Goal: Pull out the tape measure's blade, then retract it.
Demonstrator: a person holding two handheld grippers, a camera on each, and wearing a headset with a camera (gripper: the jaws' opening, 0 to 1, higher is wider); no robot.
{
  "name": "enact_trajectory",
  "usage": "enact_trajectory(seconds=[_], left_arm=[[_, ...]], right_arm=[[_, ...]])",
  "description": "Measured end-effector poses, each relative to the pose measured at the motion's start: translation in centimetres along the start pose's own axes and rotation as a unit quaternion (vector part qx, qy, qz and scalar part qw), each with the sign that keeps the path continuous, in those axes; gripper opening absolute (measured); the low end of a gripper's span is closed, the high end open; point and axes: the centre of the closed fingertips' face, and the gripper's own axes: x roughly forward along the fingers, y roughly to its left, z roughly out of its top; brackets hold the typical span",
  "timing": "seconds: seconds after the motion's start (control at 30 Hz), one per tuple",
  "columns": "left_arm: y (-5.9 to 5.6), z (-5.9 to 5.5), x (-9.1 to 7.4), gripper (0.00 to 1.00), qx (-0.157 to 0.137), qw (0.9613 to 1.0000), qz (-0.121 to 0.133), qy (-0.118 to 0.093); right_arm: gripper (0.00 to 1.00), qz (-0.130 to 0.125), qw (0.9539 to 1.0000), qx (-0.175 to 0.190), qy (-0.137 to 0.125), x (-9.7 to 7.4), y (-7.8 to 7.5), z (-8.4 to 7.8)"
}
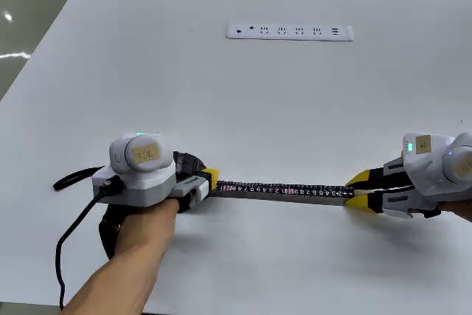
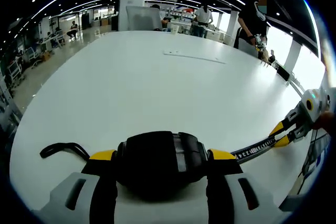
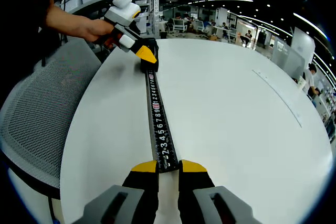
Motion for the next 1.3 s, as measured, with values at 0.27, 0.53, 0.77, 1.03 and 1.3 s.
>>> enact_trajectory(seconds=[0.27, 0.53, 0.77, 1.03, 1.3], left_arm=[[0.02, -0.24, -0.02, 0.63, 0.006, 0.9999, 0.004, 0.012], [0.08, -0.29, -0.15, 0.61, 0.014, 0.9998, 0.006, 0.011], [0.12, -0.23, -0.27, 0.59, 0.013, 0.9999, 0.001, 0.010], [0.05, -0.18, -0.40, 0.59, 0.012, 0.9999, 0.000, 0.009], [-0.01, -0.15, -0.36, 0.59, 0.010, 0.9999, -0.002, 0.009]], right_arm=[[0.09, 0.000, 1.0000, -0.002, 0.001, -0.05, 0.00, -0.06], [0.09, -0.001, 1.0000, -0.003, 0.001, -0.08, 0.04, -0.06], [0.09, 0.000, 1.0000, -0.004, 0.002, -0.11, 0.08, -0.03], [0.09, -0.001, 1.0000, -0.005, 0.004, -0.12, 0.10, -0.05], [0.09, -0.003, 0.9999, -0.007, 0.008, -0.17, 0.13, -0.08]])
